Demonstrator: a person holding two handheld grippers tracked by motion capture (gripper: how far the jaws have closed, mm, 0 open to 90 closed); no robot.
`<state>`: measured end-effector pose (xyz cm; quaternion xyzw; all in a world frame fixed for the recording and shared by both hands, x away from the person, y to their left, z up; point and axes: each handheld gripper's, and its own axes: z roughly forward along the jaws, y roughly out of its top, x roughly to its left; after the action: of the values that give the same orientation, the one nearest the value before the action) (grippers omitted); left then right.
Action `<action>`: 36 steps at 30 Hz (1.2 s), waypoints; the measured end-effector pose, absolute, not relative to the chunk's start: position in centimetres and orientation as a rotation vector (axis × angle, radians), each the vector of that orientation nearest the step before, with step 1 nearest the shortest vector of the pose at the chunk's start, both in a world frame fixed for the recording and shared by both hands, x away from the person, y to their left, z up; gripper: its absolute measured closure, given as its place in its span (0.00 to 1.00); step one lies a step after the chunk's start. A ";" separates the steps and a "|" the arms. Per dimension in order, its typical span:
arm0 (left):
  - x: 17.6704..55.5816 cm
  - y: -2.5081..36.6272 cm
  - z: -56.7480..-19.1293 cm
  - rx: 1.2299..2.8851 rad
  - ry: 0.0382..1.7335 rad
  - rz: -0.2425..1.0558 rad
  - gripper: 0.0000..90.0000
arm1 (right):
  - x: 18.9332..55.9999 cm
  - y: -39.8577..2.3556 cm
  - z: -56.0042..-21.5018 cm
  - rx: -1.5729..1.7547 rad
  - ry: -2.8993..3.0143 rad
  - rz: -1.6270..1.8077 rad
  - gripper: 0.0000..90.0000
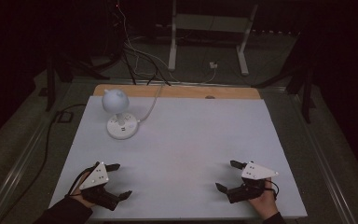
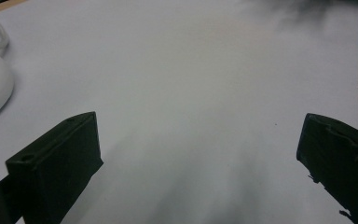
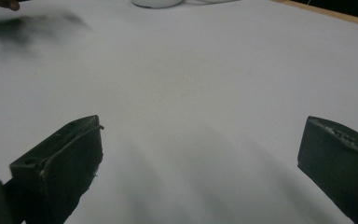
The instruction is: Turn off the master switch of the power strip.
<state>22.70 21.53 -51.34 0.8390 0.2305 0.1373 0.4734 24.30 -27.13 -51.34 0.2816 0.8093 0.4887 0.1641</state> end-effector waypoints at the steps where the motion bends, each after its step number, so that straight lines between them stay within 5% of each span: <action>1: 22.7 21.5 -51.3 2.053 0.564 0.336 0.00 | 24.3 -27.1 -51.3 0.799 2.304 1.396 0.00; 36: 22.9 19.8 -48.4 2.112 0.463 0.238 0.00 | 23.8 -26.9 -50.7 0.783 2.259 1.426 0.00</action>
<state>22.94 19.76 -48.42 0.8598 0.1885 0.0969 0.4645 23.78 -26.93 -50.65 0.2768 0.7984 0.5042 0.1780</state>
